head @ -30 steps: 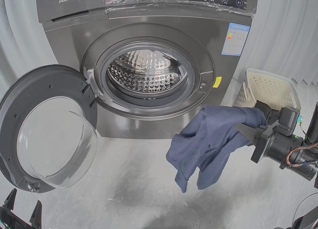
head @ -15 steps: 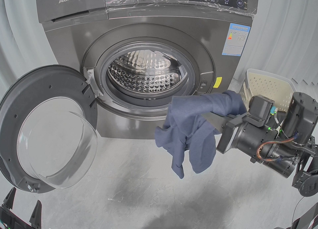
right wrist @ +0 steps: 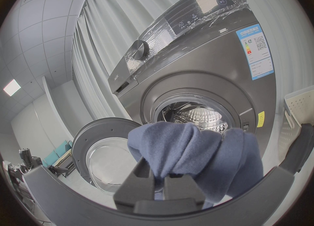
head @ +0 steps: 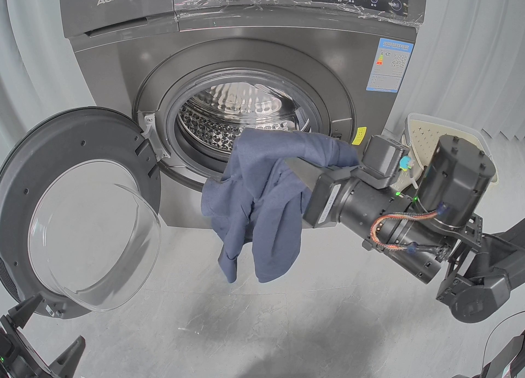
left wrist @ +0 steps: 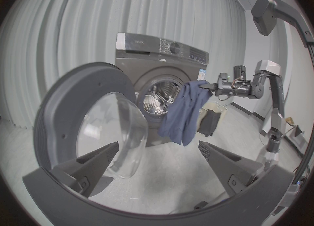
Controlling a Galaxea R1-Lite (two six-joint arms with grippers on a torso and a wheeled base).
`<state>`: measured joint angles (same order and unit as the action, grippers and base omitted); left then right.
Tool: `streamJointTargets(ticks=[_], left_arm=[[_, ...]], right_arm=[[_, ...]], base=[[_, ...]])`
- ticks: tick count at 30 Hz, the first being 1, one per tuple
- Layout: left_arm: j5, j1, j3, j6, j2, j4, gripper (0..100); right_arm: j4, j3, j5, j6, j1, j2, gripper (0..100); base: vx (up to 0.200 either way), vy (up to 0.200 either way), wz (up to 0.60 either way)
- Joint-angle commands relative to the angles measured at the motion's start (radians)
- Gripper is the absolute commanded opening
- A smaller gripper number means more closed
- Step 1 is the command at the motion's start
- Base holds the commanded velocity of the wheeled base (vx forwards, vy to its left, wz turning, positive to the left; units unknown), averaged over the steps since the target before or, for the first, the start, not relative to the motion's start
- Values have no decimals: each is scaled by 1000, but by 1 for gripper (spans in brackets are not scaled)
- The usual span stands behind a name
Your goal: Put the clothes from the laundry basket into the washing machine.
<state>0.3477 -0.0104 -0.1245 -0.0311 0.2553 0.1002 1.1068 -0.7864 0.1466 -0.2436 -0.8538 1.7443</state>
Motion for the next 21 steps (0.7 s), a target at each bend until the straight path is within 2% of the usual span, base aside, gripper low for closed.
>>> streamJointTargets(ticks=[1,3,6,7,8,12,13,14,18,21], left_arm=[[99,4,-18,-41,332,144,100],[99,23,-32,-43,406,210,100],[88,106,-63,-32,510,285,100],[86,110,-64,-32,515,286,100],[73,159,-87,-29,568,306,100],[34,267,-130,-21,683,343,100],[33,271,-130,-21,688,345,100],[28,313,-141,-12,737,372,100],[28,394,-150,13,863,438,100],[28,418,-153,25,914,483,100]], right_arm=[[56,-70,7,3,-4,132,0],[61,-86,8,3,-2,149,0],[67,-116,10,4,-1,170,0],[67,-117,10,4,-1,170,0],[67,-137,11,4,2,178,0],[67,-165,11,6,10,189,0],[67,-165,11,6,10,189,0],[67,-171,11,7,10,189,0],[67,-171,11,7,12,185,0],[67,-169,11,7,12,185,0]], base=[[0,0,0],[0,0,0],[0,0,0],[0,0,0],[0,0,0],[0,0,0],[0,0,0],[0,0,0],[0,0,0],[0,0,0]])
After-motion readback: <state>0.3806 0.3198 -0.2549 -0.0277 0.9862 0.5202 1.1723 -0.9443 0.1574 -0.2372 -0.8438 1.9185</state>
